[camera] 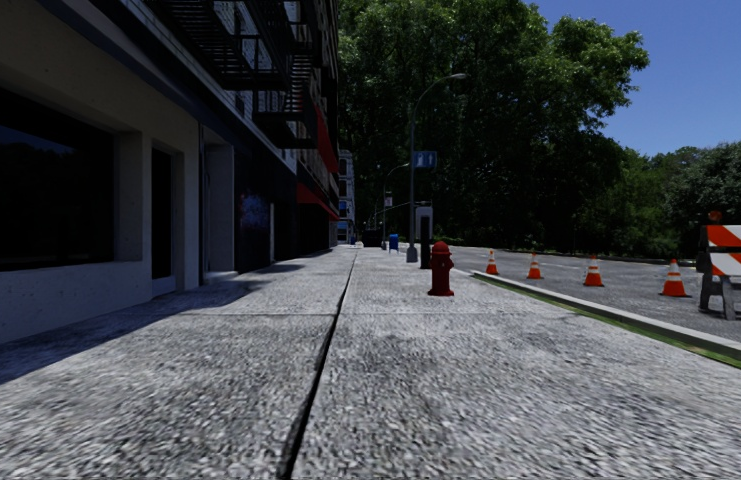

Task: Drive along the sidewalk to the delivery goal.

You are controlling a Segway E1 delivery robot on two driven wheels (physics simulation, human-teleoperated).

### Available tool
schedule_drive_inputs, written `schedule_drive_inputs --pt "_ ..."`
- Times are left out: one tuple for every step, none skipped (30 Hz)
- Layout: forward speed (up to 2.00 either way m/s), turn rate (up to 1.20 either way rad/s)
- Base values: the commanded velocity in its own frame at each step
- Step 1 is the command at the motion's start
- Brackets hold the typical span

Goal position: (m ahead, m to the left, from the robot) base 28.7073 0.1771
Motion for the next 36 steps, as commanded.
schedule_drive_inputs --pt "2.0 0.0" --pt "2.0 0.0" --pt "2.0 0.0" --pt "2.0 0.0" --pt "2.0 0.0" --pt "2.0 0.0" --pt "2.0 0.0" --pt "2.0 0.0" --pt "2.0 0.0" --pt "2.0 0.0" --pt "2.0 0.0" --pt "2.0 0.0" --pt "2.0 0.0" --pt "2.0 0.0" --pt "2.0 0.0" --pt "2.0 0.0" --pt "2.0 0.0" --pt "2.0 0.0" --pt "2.0 0.0" --pt "2.0 0.0" --pt "2.0 0.0" --pt "2.0 0.0" --pt "2.0 0.0" --pt "2.0 0.0" --pt "2.0 0.0" --pt "2.0 0.0" --pt "2.0 0.0" --pt "2.0 0.0" --pt "2.0 0.0" --pt "2.0 0.0" --pt "2.0 0.0" --pt "2.0 0.0" --pt "2.0 0.0" --pt "2.0 0.0" --pt "2.0 0.0" --pt "2.0 0.0"
